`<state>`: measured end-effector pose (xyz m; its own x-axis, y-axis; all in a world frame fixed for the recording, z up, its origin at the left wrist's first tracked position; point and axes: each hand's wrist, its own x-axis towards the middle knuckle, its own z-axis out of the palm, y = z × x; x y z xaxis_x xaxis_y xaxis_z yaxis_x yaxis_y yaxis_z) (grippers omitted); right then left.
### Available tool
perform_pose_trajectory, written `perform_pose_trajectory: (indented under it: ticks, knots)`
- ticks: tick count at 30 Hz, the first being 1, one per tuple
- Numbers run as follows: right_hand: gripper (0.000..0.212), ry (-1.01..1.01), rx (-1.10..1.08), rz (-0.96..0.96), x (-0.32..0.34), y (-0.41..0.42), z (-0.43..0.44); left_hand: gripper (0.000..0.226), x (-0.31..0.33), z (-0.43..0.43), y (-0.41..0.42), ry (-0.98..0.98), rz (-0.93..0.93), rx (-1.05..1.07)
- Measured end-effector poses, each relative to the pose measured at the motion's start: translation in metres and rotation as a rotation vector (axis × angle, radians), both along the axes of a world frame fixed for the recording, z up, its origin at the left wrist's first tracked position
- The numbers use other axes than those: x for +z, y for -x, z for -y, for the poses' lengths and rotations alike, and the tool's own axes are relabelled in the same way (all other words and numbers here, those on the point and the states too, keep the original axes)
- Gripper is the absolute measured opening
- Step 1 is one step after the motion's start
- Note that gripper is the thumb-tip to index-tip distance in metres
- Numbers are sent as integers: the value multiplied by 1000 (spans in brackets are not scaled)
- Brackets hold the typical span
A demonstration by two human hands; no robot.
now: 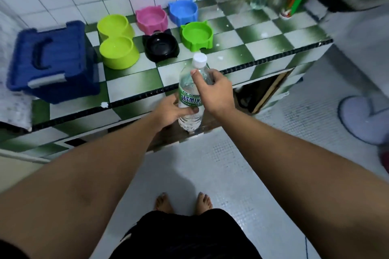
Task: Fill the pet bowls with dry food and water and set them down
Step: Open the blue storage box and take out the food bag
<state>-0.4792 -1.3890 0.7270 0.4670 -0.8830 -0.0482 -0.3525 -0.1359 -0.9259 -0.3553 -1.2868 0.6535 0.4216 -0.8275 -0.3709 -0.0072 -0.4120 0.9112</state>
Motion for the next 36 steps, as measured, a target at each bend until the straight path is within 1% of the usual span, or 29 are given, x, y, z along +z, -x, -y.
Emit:
perform_pose_trajectory:
  ticks: [2,3,4,6,7,8,11,14,19,21,24,27,28,33,36]
  knots:
    - [52,58,-12,6,21,0,16,41,24,18,2,19,33,-10]
    - [55,80,-21,10,30,0,24,36,34,28,3,37,48,-12]
    - [61,100,-33,11,39,1,33,35,43,38,5,59,66,-12]
    - [76,134,-46,-2,56,1,51,38,60,59,5,93,116,-11]
    - [81,142,-48,-6,63,2,60,38,67,71,5,106,141,-9]
    - [81,143,-52,3,71,2,69,38,74,82,4,116,168,-5]
    - [71,139,-85,56,90,3,97,42,89,115,2,137,204,-21]
    - [77,157,-116,31,100,-1,128,44,98,150,1,156,204,-23]
    - [70,124,-155,55,104,-12,189,54,98,214,-15,169,248,-55]
    - [73,127,-183,40,105,-18,214,60,98,243,-22,171,285,-84]
    - [81,119,-208,34,106,-29,253,62,98,286,-36,189,295,-106]
    - [79,115,-244,33,102,-41,290,83,97,325,-48,185,316,-104]
    - [78,113,-256,41,102,-44,301,84,99,336,-52,190,319,-112]
    - [70,96,-253,22,103,-58,353,67,94,392,-68,187,306,-134]
    - [63,97,-206,18,97,-64,384,60,87,425,-74,174,311,-97]
